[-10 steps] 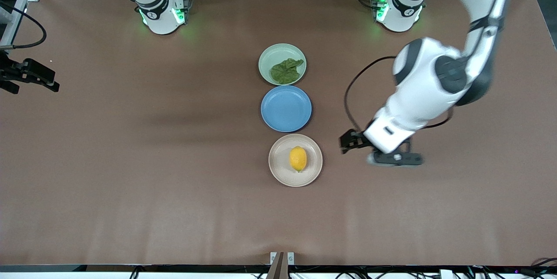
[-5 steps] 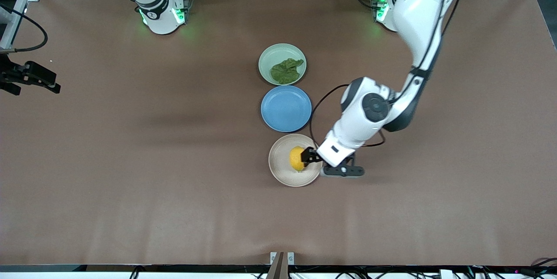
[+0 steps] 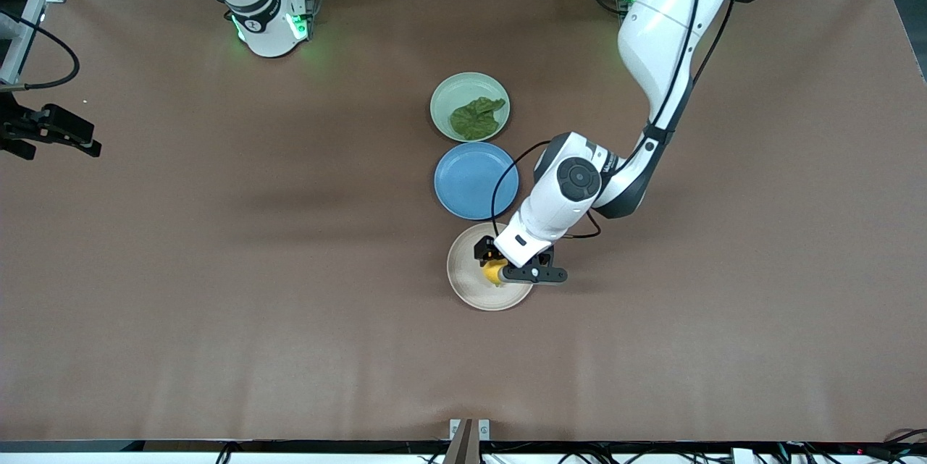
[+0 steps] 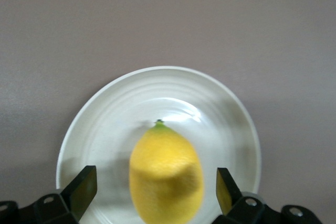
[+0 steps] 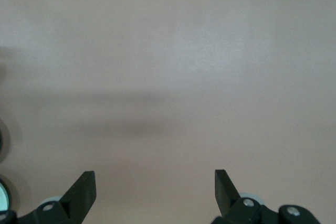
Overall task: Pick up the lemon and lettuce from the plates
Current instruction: 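Lower the left gripper and close it on the yellow lemon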
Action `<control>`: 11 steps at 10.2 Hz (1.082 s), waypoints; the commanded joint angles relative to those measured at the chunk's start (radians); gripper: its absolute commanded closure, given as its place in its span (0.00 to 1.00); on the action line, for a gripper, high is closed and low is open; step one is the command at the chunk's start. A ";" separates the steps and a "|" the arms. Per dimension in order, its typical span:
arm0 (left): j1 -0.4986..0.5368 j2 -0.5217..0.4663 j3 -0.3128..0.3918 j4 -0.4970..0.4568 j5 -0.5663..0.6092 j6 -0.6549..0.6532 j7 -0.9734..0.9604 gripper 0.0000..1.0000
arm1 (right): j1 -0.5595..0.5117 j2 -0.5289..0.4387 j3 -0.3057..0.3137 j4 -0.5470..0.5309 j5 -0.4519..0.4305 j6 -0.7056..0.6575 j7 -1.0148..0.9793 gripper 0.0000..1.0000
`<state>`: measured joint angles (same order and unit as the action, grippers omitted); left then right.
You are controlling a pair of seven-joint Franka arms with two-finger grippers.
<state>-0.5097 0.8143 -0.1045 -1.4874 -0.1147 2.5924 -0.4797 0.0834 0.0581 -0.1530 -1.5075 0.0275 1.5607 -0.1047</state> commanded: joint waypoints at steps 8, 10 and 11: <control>-0.078 0.060 0.055 0.041 -0.008 0.005 -0.069 0.16 | 0.160 0.068 0.006 -0.003 0.063 0.016 0.234 0.00; -0.075 0.062 0.055 0.038 -0.008 0.003 -0.068 0.69 | 0.231 0.083 0.006 -0.005 0.063 0.056 0.290 0.00; -0.069 0.056 0.055 0.039 -0.006 0.000 -0.068 1.00 | 0.271 0.101 0.006 -0.005 0.068 0.077 0.343 0.00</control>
<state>-0.5712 0.8660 -0.0636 -1.4644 -0.1147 2.5934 -0.5304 0.3049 0.1438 -0.1401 -1.5134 0.0793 1.6140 0.1721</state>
